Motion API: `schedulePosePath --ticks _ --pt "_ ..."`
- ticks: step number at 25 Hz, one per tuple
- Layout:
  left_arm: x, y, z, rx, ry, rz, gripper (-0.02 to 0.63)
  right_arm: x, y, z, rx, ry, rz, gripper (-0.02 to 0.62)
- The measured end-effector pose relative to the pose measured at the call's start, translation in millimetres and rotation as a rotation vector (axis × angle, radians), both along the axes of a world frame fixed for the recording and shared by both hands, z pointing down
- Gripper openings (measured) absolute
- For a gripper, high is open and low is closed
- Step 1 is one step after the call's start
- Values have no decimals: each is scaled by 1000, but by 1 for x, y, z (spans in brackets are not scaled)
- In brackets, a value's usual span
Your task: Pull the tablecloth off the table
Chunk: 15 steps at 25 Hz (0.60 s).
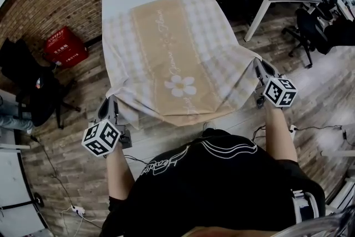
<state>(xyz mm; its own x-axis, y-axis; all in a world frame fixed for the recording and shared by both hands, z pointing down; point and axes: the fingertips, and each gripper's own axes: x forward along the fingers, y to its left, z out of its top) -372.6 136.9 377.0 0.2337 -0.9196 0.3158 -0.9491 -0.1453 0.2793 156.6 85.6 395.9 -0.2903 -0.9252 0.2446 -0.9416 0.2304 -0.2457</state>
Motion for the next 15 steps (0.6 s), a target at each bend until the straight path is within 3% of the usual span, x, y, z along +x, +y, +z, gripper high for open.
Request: schedulePosePath --ticks 15 --pt "11 28 3 -24 2 -24 6 7 26 8 -31 -16 -35 -3"
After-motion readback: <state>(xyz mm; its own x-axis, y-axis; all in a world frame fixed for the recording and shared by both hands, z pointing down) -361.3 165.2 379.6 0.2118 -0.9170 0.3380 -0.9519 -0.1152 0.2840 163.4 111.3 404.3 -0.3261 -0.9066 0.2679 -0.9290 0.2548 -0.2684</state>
